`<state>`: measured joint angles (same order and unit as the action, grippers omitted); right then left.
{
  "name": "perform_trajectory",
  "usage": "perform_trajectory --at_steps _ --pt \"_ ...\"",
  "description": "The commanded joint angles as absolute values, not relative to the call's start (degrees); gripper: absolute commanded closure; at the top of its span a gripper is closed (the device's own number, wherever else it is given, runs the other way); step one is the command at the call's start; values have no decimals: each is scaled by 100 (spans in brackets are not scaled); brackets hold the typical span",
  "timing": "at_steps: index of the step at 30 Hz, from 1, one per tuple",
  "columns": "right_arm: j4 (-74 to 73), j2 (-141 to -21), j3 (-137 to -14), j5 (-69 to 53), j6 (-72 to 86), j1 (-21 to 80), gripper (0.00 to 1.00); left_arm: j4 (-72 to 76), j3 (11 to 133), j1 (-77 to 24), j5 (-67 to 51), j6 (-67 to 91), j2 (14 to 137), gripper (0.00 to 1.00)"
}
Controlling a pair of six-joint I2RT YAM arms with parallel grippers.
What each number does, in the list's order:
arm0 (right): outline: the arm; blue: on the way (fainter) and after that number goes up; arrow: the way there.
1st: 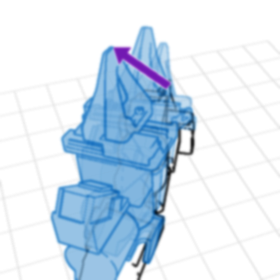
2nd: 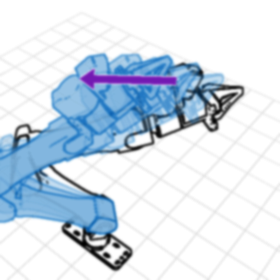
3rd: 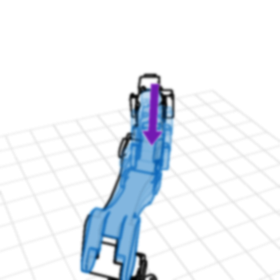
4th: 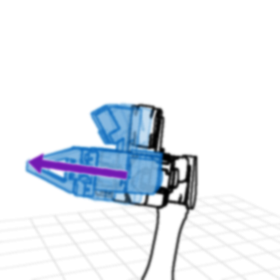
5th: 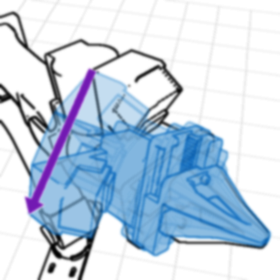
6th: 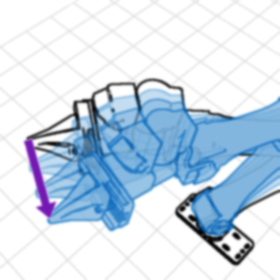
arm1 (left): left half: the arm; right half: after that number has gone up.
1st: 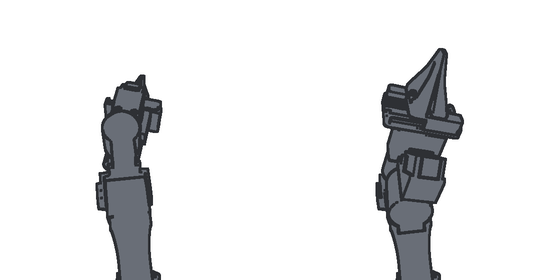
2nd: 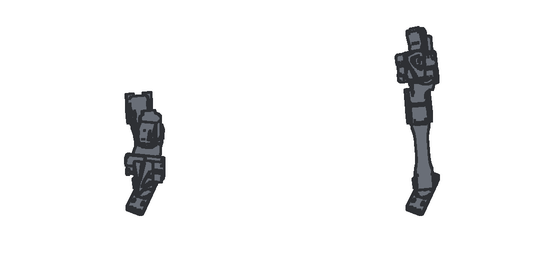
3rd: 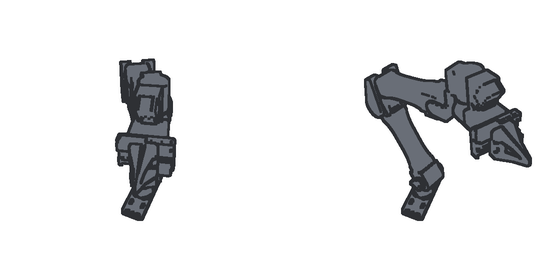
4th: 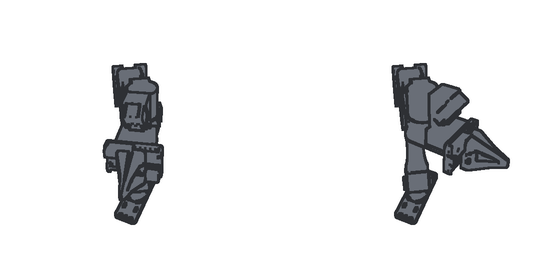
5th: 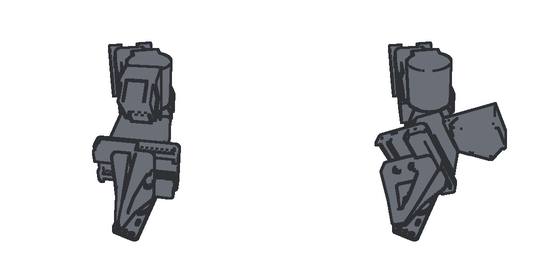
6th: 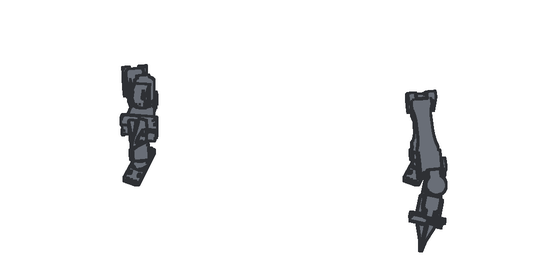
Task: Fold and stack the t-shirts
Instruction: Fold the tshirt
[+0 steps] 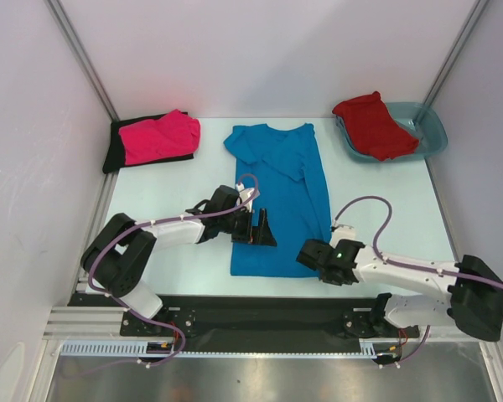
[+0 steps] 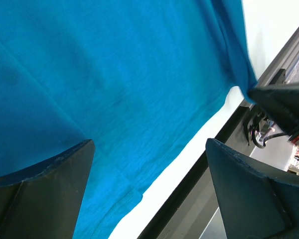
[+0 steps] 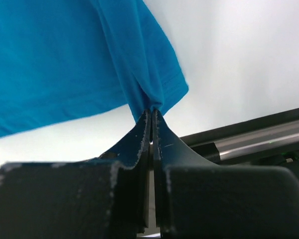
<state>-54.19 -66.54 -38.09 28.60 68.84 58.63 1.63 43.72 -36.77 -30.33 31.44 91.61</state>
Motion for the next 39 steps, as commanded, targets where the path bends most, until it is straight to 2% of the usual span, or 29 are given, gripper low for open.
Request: perform_trajectory --at_steps 1,6,7,8,9,10,11,12,13,16,19,20,23,25,27,35,39 --pt "-5582 -6960 -4122 2830 7093 6196 100 387 4474 -3683 -3155 3094 9185 0" --pt "-5248 -7539 -4289 2654 6988 6564 100 413 4456 -3674 -3181 3111 9211 0" --pt "-5212 -7637 -4341 2654 6987 6626 96 422 4456 -3674 -3182 3120 9211 0" --pt "-5177 -7716 -4403 2654 6944 6670 89 439 4447 -3674 -3190 3120 9220 0" --pt "-5185 -7873 -4456 2619 6882 6697 74 439 4447 -3683 -3190 3129 9228 0" --pt "-5394 -7936 -4534 2845 7091 6749 65 439 4447 -3683 -3208 3129 9237 0" --pt "-5675 -7989 -4718 3056 7284 6759 49 439 4439 -3674 -3208 3129 9229 0" --pt "-6200 -8007 -4824 3267 7417 6750 24 439 4430 -3674 -3208 3120 9229 0" --pt "-6483 -7981 -4930 3748 7740 6672 19 448 4430 -3674 -3208 3120 9220 0" --pt "-6899 -7622 -5282 4305 7805 6182 17 466 4482 -3683 -3243 3094 9202 0" --pt "-6278 -7139 -5142 4456 7218 5715 16 379 4614 -3674 -3252 3032 9202 0" --pt "-6023 -7050 -5063 4378 6659 5287 16 326 4658 -3683 -3243 3006 9220 0" --pt "-5126 -6865 -4703 3938 5787 4573 20 167 4860 -3674 -3226 2901 9290 0" --pt "-4668 -6864 -4580 3623 5512 4352 26 88 4957 -3683 -3217 2857 9334 0" --pt "-4405 -6899 -4553 3472 5301 4307 29 53 5036 -3674 -3208 2839 9378 0" --pt "-4271 -6724 -4211 2822 5519 4614 30 70 4975 -3683 -3208 2874 9483 0" --pt "-4551 -6574 -3973 2733 5958 4938 39 79 4966 -3683 -3217 2883 9510 0"
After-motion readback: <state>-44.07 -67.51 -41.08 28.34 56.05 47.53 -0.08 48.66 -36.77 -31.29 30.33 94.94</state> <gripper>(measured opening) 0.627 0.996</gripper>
